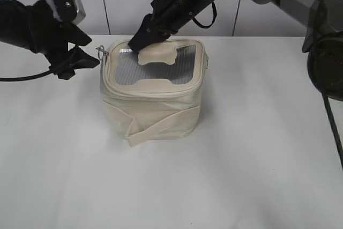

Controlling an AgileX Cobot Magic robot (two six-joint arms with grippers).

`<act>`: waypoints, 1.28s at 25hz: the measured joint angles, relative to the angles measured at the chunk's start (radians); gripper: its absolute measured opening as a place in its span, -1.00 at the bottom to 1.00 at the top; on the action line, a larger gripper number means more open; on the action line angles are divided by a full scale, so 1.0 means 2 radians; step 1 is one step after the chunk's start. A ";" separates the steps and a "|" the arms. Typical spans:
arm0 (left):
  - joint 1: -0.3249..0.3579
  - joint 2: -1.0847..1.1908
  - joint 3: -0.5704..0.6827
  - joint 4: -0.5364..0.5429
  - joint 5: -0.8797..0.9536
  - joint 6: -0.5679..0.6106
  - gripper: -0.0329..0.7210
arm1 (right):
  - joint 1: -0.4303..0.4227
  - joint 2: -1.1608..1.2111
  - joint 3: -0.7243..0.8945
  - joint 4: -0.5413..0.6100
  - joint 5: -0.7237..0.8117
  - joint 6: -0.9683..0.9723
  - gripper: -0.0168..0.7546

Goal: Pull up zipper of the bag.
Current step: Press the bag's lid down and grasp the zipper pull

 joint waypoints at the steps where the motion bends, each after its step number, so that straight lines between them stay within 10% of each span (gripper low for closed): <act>1: -0.004 0.008 -0.003 0.000 0.000 0.007 0.30 | 0.000 0.000 0.000 0.000 0.000 0.000 -0.79; 32: -0.030 0.036 -0.005 -0.072 -0.041 0.024 0.25 | 0.000 0.000 0.000 -0.001 0.001 0.001 -0.80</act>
